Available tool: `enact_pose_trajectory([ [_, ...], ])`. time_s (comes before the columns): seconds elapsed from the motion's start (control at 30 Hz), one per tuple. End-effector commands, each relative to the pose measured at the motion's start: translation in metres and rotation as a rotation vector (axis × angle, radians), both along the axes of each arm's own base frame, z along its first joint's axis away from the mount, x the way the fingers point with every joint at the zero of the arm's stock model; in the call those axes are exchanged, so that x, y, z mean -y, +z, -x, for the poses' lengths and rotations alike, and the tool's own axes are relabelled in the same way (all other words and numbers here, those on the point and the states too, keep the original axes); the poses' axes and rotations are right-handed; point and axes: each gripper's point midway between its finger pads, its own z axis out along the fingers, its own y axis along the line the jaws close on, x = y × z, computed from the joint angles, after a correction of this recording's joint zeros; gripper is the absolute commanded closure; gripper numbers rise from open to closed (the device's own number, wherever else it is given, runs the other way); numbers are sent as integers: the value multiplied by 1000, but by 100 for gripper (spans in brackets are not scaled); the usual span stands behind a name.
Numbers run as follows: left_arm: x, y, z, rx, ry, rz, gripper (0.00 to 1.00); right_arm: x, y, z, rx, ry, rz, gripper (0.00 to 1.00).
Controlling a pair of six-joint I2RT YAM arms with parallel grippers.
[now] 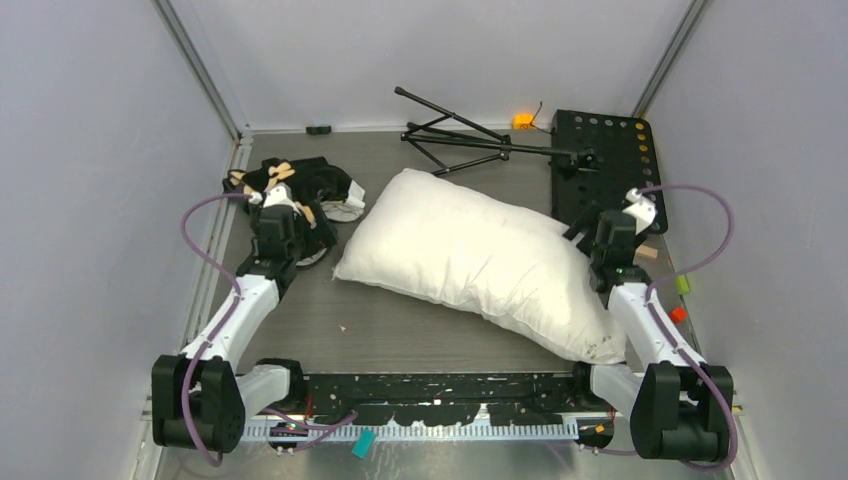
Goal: Remove the pillowcase from the pillow
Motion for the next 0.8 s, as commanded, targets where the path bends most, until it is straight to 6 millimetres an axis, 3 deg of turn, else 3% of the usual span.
enact_pose_trajectory([
  [0.0,-13,3,-20,168,-1,-117,0,-8,30,-22,261,140,143,10],
  [0.1,-23,-5,-23,221,3,-203,0,-14,8,-32,219,181,136,10],
  [0.27,-41,-22,-26,198,-1,-368,0,11,-26,-29,209,53,197,9],
  [0.37,-34,-28,-35,266,-29,-354,0,15,-42,-33,180,55,228,9],
  [0.43,-35,-45,-40,240,-48,-372,0,13,-48,-40,185,80,242,9],
  [0.53,-31,-54,-47,185,-93,-388,1,11,-54,-47,180,111,264,12],
  [0.63,-27,-55,-50,192,-126,-397,4,3,-77,-54,154,167,261,18],
  [0.67,-29,-53,-49,201,-118,-405,4,1,-76,-56,179,179,267,19],
  [0.73,-32,-50,-49,224,-111,-424,5,1,-80,-54,149,175,276,16],
  [0.77,-33,-49,-49,233,-107,-430,6,0,-78,-55,166,172,282,10],
])
